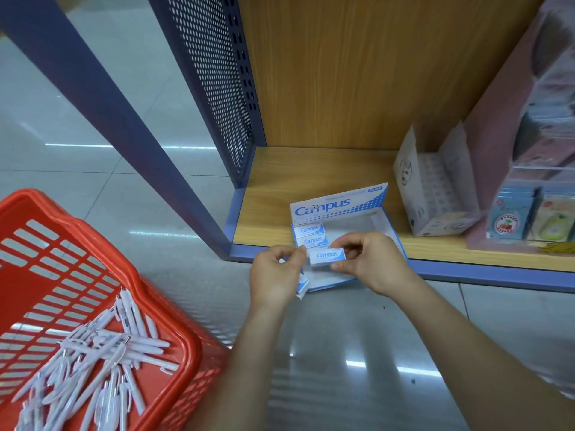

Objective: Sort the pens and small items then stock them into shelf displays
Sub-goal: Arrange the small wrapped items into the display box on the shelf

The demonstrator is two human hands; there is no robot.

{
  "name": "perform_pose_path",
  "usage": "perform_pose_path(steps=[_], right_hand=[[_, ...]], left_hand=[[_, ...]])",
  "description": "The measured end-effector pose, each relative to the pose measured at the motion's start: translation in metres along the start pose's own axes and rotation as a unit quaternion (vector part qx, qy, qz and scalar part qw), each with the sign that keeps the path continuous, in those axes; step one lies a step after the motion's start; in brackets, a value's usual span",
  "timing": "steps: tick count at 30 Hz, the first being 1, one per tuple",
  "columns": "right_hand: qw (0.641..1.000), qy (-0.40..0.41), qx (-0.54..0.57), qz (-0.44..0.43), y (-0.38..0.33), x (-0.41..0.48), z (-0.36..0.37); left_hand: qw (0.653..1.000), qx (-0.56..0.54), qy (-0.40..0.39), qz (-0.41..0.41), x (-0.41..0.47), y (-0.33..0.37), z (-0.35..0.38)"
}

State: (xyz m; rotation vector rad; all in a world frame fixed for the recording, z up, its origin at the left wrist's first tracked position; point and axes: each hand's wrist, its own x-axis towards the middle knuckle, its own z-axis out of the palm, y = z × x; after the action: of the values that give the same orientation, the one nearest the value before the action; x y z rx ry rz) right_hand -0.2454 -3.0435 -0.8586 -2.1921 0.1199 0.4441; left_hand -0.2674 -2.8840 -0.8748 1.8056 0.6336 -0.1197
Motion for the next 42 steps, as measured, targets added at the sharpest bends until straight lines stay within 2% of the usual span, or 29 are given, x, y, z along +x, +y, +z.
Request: perform_pose_path(steps=[2, 4, 14, 20, 30, 35, 37, 39, 41, 42], right_hand=[[0.996, 0.024, -0.080, -0.015, 0.005, 0.002, 0.006], [0.993, 0.034, -0.110, -0.015, 0.009, 0.005, 0.013], [0.991, 0.053, -0.119, -0.022, 0.006, 0.013, 0.036], [0.991, 0.081, -0.104, -0.020, 0.009, 0.015, 0.037], [0.993, 0.099, -0.070, -0.002, 0.014, 0.018, 0.042], [0.995, 0.080, -0.056, -0.001, 0.006, 0.021, 0.031], [0.996, 0.072, -0.058, 0.013, -0.004, 0.020, 0.018], [0.998, 0.010, 0.045, 0.053, -0.019, 0.013, 0.000], [0.965, -0.149, 0.191, 0.102, -0.035, 0.002, -0.013], [0.944, -0.218, 0.224, 0.108, -0.040, -0.004, -0.015]], left_hand=[[0.999, 0.028, 0.027, 0.000, 0.004, -0.006, -0.001], [0.998, 0.064, 0.025, 0.003, 0.006, -0.010, -0.003], [0.980, 0.195, -0.046, 0.011, 0.014, -0.017, 0.003], [0.966, 0.258, -0.028, 0.020, 0.015, -0.015, 0.006], [0.964, 0.263, -0.013, 0.033, 0.013, -0.007, 0.008], [0.975, 0.219, -0.030, -0.001, 0.020, -0.006, 0.001], [0.983, 0.182, 0.001, 0.003, 0.022, 0.000, -0.006], [0.995, 0.098, 0.029, 0.007, 0.020, 0.009, -0.011], [1.000, 0.001, 0.021, -0.009, 0.015, 0.018, -0.010], [0.999, -0.040, 0.011, -0.023, 0.011, 0.023, -0.008]])
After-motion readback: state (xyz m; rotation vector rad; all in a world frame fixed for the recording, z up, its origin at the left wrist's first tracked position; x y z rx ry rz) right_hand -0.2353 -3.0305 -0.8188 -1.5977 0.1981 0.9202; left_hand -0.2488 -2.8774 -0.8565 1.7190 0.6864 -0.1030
